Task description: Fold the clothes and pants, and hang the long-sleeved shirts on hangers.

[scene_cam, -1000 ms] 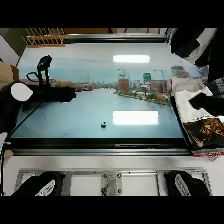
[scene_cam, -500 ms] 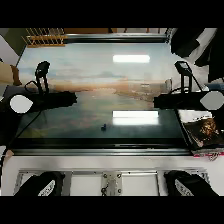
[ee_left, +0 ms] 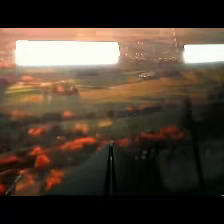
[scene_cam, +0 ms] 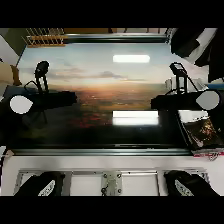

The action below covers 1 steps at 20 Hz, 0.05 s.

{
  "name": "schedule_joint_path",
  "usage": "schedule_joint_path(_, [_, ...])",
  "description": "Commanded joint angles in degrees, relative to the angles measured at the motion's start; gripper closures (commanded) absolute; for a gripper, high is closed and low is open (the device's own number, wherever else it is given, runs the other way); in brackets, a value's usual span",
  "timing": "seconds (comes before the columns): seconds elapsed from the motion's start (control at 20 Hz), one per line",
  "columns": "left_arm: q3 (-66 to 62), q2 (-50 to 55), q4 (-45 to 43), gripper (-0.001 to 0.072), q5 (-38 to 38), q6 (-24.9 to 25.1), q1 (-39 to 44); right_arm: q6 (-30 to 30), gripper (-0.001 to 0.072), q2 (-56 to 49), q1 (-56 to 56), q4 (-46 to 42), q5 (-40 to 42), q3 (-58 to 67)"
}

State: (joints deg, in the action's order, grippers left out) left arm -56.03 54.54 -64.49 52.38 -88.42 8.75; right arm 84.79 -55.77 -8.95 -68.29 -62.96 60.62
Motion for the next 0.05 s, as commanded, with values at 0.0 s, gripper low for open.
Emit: schedule_joint_path(0.0, [0.0,-0.1,0.0,0.0701,-0.1,0.1,0.0,0.0,0.0699,0.0,-0.1,0.0,0.0,0.1])
